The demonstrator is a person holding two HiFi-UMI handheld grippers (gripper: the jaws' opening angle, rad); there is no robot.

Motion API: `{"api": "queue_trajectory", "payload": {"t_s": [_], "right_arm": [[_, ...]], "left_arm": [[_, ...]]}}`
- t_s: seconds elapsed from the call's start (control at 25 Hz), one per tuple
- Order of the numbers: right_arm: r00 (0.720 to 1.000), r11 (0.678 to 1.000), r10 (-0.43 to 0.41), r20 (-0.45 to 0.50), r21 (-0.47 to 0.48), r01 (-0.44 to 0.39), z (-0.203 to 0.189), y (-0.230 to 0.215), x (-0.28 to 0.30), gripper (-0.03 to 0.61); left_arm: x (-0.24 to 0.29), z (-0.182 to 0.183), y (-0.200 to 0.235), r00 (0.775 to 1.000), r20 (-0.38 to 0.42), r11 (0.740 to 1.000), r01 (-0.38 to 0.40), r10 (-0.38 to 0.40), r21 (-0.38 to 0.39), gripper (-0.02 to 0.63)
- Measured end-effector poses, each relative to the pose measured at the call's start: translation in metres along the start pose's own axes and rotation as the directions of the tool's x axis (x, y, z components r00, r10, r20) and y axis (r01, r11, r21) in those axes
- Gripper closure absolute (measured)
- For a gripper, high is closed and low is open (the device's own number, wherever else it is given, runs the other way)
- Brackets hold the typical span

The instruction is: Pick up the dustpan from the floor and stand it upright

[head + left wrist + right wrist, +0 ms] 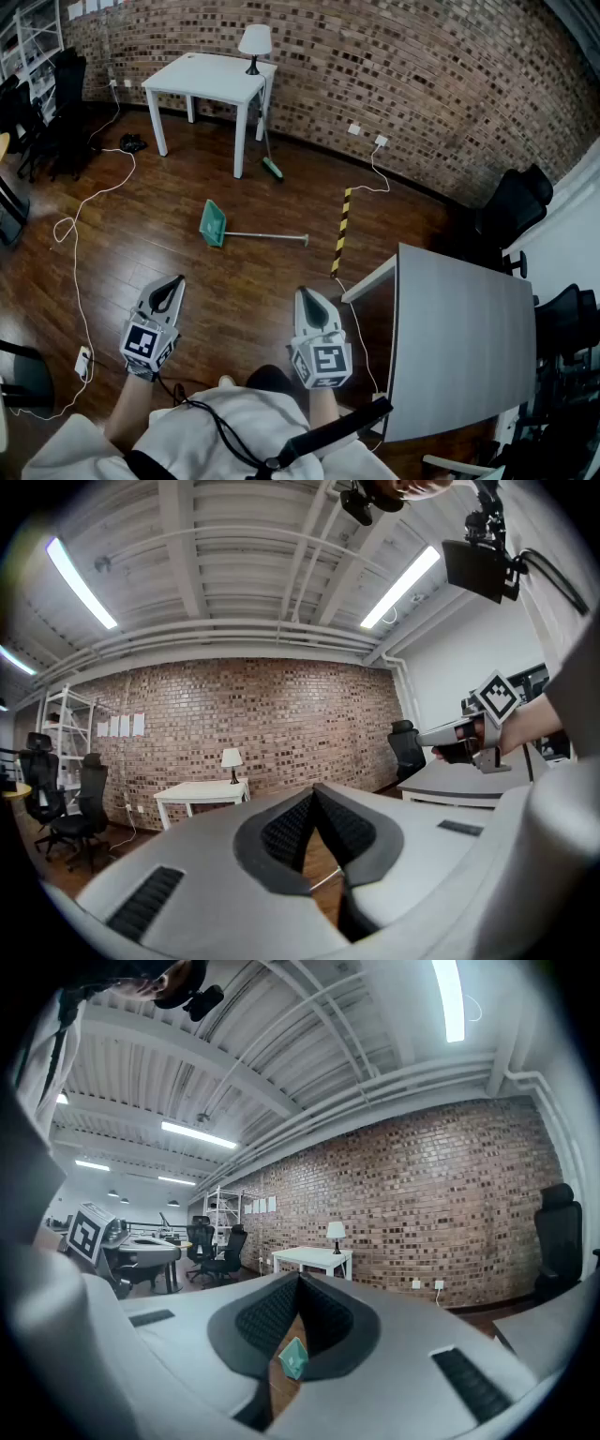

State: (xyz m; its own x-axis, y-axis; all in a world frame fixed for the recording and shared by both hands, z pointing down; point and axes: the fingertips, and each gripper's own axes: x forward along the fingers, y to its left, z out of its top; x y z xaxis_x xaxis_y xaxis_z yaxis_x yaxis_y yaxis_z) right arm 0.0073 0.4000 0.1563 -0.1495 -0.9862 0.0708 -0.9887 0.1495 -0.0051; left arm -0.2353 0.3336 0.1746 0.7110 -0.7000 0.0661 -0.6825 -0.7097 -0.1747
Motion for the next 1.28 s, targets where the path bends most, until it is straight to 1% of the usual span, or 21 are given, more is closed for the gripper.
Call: {"api": "queue_trajectory", "payload": {"t_s": [0.12, 0.28, 0.44, 0.56, 0.68, 0.76, 0.92, 1.0, 1.08, 1.16, 1.28], "right_arm": [[1.0, 1.0, -0.011, -0.006, 0.006, 0.011, -0.006, 0.001, 0.011, 0.592], [1.0, 1.0, -0.021, 0.006, 0.009, 0.021, -0.006, -0.012, 0.035, 0.592], [0.999, 1.0, -0.017, 0.038, 0.017, 0.017, -0.005, -0.032, 0.074, 0.592], [1.0, 1.0, -0.011, 0.027, 0.012, 0.01, -0.013, -0.061, 0.114, 0.592], [1.0, 0.998, 0.001, -0.022, -0.057, -0.002, -0.015, -0.095, 0.161, 0.592], [0.999, 0.997, 0.019, -0.031, -0.078, -0.022, -0.006, -0.122, 0.193, 0.592], [0.999, 0.995, 0.049, -0.003, -0.081, -0.049, 0.018, -0.181, 0.251, 0.592], [0.998, 0.995, 0.055, 0.017, -0.09, -0.054, 0.024, -0.206, 0.274, 0.592], [0.998, 0.996, 0.058, 0.031, -0.076, -0.056, 0.031, -0.224, 0.297, 0.592], [0.997, 0.997, 0.053, 0.056, -0.063, -0.05, 0.036, -0.236, 0.316, 0.592], [0.997, 0.998, 0.044, 0.06, -0.054, -0.041, 0.037, -0.242, 0.338, 0.592]], "left_arm": [[0.006, -0.005, 0.013, 1.0, -0.005, 1.0, -0.004, 0.004, -0.012, 0.604], [0.025, -0.009, 0.026, 1.0, 0.007, 1.0, -0.005, 0.005, -0.007, 0.603], [0.06, -0.021, 0.047, 1.0, -0.026, 1.0, -0.012, 0.012, -0.017, 0.604], [0.104, -0.026, 0.062, 0.999, -0.044, 1.0, -0.017, 0.017, -0.012, 0.604], [0.161, -0.024, 0.081, 0.998, -0.052, 0.999, -0.048, 0.048, -0.015, 0.604], [0.204, -0.014, 0.095, 0.996, -0.047, 0.997, -0.072, 0.071, -0.013, 0.604], [0.283, 0.006, 0.126, 0.993, -0.026, 0.993, -0.118, 0.117, -0.022, 0.603], [0.308, 0.013, 0.139, 0.989, -0.022, 0.989, -0.143, 0.143, -0.019, 0.603], [0.328, 0.018, 0.152, 0.986, -0.038, 0.987, -0.163, 0.163, -0.004, 0.603], [0.342, 0.019, 0.163, 0.983, -0.05, 0.985, -0.175, 0.175, -0.001, 0.603], [0.352, 0.012, 0.173, 0.982, -0.063, 0.984, -0.177, 0.176, -0.012, 0.603]]}}
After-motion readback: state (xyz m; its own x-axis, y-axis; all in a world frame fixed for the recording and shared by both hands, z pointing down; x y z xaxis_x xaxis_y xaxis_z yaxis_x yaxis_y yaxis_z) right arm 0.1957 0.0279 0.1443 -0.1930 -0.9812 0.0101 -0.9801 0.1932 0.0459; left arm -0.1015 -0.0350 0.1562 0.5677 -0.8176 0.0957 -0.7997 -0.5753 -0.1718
